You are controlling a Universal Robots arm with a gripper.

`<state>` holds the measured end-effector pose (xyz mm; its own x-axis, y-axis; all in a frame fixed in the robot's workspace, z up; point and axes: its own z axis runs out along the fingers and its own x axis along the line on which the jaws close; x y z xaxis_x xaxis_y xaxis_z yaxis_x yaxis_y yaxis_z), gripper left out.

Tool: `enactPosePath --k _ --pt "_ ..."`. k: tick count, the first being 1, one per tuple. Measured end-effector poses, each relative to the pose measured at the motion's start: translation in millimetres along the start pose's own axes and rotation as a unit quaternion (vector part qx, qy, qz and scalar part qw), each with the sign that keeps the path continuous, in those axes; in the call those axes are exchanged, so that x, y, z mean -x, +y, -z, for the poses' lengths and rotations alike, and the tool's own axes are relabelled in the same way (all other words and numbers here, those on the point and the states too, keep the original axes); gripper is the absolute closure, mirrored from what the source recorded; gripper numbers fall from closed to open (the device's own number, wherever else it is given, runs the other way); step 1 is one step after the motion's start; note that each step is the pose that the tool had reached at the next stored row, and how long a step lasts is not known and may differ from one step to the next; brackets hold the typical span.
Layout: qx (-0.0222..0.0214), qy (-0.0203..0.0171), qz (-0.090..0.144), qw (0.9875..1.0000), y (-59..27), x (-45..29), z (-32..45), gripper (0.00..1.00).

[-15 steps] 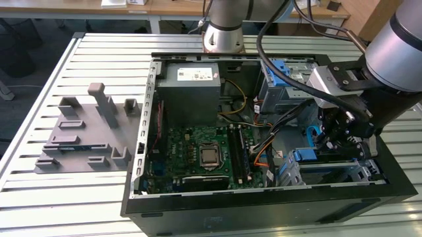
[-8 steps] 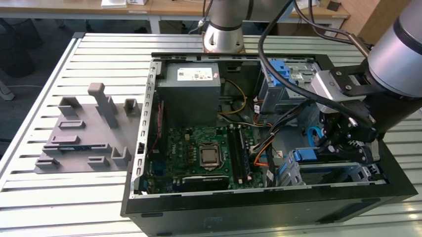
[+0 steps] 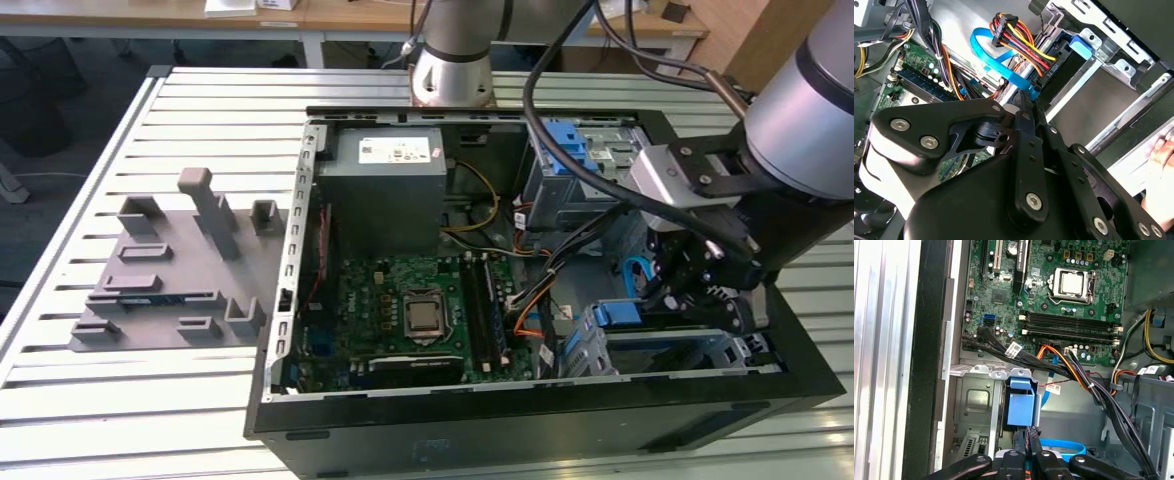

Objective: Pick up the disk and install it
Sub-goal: 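Insert the second disk wire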

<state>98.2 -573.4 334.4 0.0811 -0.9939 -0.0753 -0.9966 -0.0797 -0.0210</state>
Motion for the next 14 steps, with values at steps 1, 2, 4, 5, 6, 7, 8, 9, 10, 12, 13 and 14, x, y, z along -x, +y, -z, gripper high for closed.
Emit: enactPosePath --k 1,2,4,5,6,7,8,9,10,12,13,14 --pt "0.0000 0.0000 0.000 1.0000 0.0 0.0 -0.2 0.85" --pt "0.0000 0.0000 0.000 1.0000 -0.1 0.0 -0.4 0.85" --pt "0.0000 -0.0001 0.000 1.0000 -0.2 -0.1 -0.8 0.85" --pt "0.0000 -0.0001 0.000 1.0000 -0.3 -0.1 -0.8 0.85" --pt "0.0000 -0.0001 0.000 1.0000 -0.4 -0.1 -0.9 0.85" --pt "0.0000 -0.0001 0.000 1.0000 -0.5 -0.1 -1.0 0.85" --pt "0.0000 -0.0001 0.000 1.0000 -0.6 -0.1 -1.1 0.85" --pt "0.0000 -0.0001 0.000 1.0000 -0.8 -0.1 -1.2 0.85" --pt "0.0000 -0.0002 0.000 1.0000 -1.0 -0.2 -1.5 0.85" --pt "0.0000 -0.0002 0.000 1.0000 -1.5 -0.3 -2.1 0.85" --pt "0.0000 -0.0002 0.000 1.0000 -1.8 -0.3 -2.4 0.85" --pt "0.0000 -0.0001 0.000 1.0000 -2.0 -0.4 -2.6 0.85"
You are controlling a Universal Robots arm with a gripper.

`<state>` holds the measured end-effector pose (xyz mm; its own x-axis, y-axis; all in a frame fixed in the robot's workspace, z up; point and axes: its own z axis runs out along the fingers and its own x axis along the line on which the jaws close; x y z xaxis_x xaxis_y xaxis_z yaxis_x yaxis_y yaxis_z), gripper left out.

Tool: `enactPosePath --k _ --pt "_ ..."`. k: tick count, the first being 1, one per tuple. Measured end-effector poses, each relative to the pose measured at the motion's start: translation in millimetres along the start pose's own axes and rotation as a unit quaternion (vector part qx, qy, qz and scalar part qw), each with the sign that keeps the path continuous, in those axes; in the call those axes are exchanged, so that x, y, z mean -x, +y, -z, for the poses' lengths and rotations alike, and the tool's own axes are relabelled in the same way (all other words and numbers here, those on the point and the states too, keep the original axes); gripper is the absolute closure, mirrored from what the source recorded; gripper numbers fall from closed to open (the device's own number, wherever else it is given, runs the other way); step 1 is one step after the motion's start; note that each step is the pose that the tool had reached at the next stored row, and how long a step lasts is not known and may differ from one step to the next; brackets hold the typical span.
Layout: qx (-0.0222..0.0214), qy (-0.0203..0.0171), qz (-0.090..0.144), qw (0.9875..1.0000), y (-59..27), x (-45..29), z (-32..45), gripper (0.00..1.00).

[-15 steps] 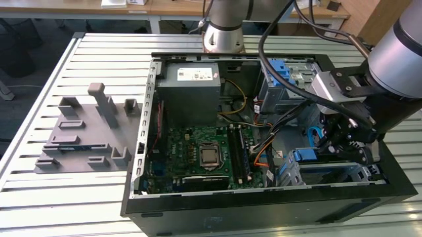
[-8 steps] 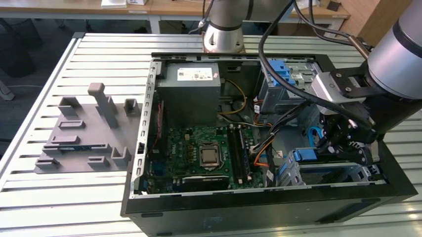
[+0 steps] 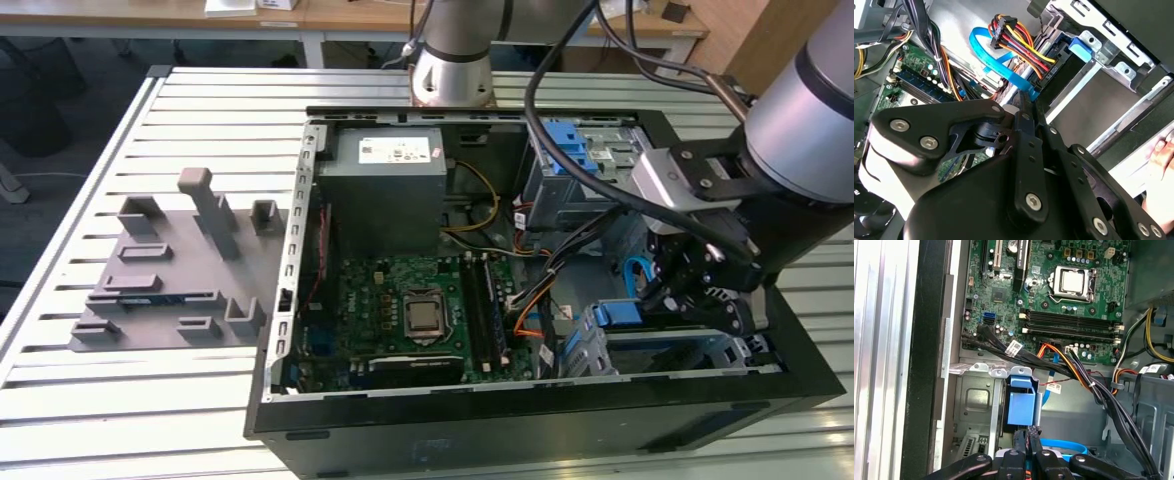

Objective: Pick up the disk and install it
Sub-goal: 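Insert the second disk wire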

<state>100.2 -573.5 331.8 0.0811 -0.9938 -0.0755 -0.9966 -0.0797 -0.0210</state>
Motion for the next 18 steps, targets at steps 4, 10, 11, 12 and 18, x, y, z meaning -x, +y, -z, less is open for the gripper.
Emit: enactPosePath --k 4,10,11,12,18 --pt "0.0000 0.0000 0.000 1.0000 -0.4 -0.2 -0.9 0.85" --pt "0.0000 -0.0002 0.000 1.0000 -0.6 -0.2 -1.1 0.83" --pt "0.0000 -0.0001 0.000 1.0000 -0.6 -0.2 -0.5 0.77" --pt "0.0000 -0.0001 0.000 1.0000 -0.6 -0.1 0.3 0.77" --pt "0.0000 -0.0001 0.000 1.0000 -0.6 0.3 5.5 0.77"
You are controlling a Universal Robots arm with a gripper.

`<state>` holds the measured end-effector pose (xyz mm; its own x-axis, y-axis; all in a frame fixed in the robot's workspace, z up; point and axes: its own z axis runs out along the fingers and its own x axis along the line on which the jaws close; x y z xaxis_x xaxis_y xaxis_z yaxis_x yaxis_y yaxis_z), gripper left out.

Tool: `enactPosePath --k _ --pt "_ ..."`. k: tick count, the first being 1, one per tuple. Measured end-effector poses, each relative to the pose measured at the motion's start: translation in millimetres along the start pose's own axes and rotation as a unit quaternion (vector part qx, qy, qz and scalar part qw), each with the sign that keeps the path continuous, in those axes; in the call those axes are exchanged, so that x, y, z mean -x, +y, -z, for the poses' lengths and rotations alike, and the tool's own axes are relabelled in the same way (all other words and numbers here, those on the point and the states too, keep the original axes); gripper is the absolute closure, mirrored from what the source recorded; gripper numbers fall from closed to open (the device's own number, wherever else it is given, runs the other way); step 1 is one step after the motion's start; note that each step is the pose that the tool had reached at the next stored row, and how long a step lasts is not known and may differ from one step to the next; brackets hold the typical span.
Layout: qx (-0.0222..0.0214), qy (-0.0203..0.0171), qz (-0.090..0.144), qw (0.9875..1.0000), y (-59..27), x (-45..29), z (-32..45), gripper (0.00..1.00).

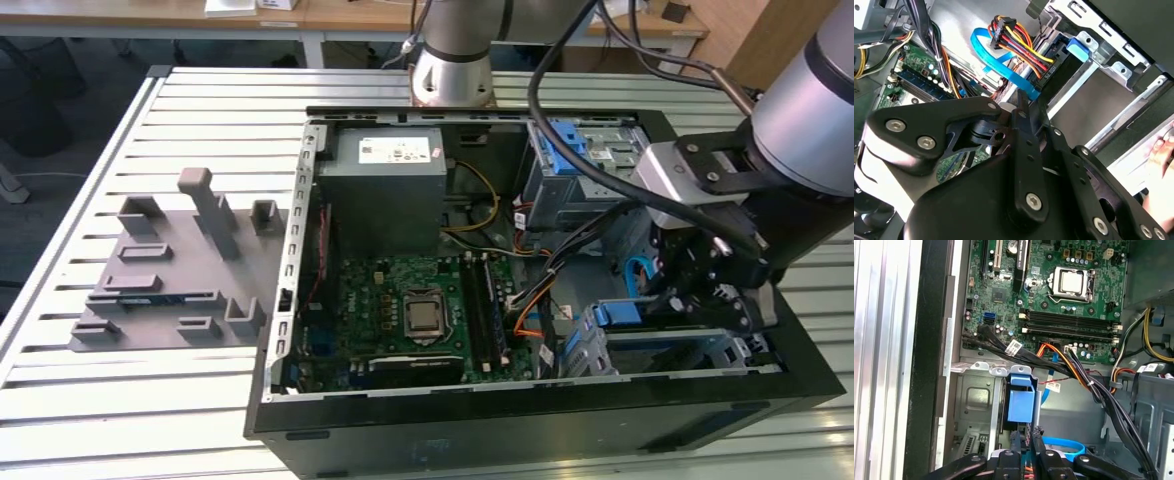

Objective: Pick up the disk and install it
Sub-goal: 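Insert the second disk wire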

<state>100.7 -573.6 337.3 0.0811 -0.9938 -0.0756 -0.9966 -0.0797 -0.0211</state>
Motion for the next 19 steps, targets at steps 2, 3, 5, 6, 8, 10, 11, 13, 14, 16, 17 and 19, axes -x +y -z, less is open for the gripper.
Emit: enactPosePath --k 2,3,5,6,8,10,11,13,14,16,17,19 --pt "0.0000 0.0000 0.000 1.0000 0.0 0.2 1.7 0.77" --pt "0.0000 0.0000 0.000 1.0000 -0.1 0.2 2.7 0.77" --pt "0.0000 0.0000 0.000 1.0000 -0.1 0.4 4.5 0.77" --pt "0.0000 -0.0001 0.000 1.0000 -0.1 0.4 5.1 0.78" --pt "0.0000 -0.0001 0.000 1.0000 -0.1 0.4 5.9 0.89" --pt "0.0000 -0.0001 0.000 1.0000 -0.1 0.5 6.5 0.89" --pt "0.0000 -0.0001 0.000 1.0000 -0.2 0.5 6.6 0.89" --pt "0.0000 -0.0001 0.000 1.0000 -0.2 0.6 7.1 0.89" --pt "0.0000 0.0000 0.000 1.0000 -0.2 0.6 7.4 0.89" --pt "0.0000 0.0001 0.000 1.0000 -0.2 0.7 8.6 0.89" --pt "0.0000 0.0000 0.000 1.0000 -0.2 0.7 9.0 0.89" --pt "0.0000 -0.0002 0.000 1.0000 -0.2 0.8 9.7 0.89"
